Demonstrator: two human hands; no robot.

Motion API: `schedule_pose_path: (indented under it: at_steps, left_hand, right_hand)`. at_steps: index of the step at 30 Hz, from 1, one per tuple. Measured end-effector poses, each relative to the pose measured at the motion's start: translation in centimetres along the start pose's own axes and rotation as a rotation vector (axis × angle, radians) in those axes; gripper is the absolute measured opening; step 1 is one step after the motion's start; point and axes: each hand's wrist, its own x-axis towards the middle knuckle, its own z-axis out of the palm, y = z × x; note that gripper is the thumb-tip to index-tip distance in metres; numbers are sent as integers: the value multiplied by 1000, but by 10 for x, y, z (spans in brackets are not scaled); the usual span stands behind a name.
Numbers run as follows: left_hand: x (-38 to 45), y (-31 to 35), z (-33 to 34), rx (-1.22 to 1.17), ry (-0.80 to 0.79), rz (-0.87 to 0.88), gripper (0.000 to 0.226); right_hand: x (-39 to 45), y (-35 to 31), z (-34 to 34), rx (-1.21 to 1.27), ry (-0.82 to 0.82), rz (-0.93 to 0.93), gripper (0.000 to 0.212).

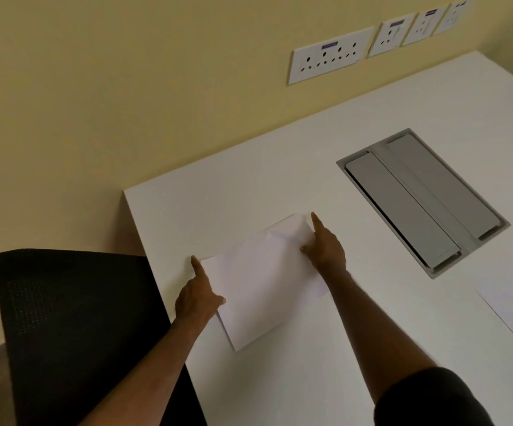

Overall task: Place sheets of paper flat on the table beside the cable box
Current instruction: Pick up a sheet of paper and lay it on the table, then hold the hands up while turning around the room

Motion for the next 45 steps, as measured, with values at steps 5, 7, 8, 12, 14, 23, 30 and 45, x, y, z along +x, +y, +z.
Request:
schedule_pose_path:
  at_steps: [5, 7, 8, 12, 14, 23, 30, 45]
  left_hand:
    - [3, -3, -5, -2, -5, -30, 146]
    - [4, -2, -9, 1, 2, -22, 149]
    - [4, -2, -9, 10, 4, -18, 150]
    - [3, 0, -10, 16, -7, -18, 149]
    - [-2, 6, -14, -61, 54, -3, 142]
    - [-11, 109, -68, 190, 605, 939, 78]
    - [-70, 225, -117, 202, 668, 1165, 78]
    - [-278, 383, -98, 294, 666, 1725, 74]
  right_hand:
    - [0, 0, 7, -92, 117, -72, 75]
    - [-2, 1, 12, -103, 162, -86, 69]
    - [-3, 1, 13, -101, 179, -91, 67]
    - [-6, 2, 14, -67, 177, -108, 62]
    - [-11, 4, 8, -53, 229, -167, 54]
    - [-43, 1, -73, -320, 496, -555, 63]
    - [-97, -2, -158, -415, 620, -331, 73]
    - [-307, 88, -316, -459, 1056, 162, 72]
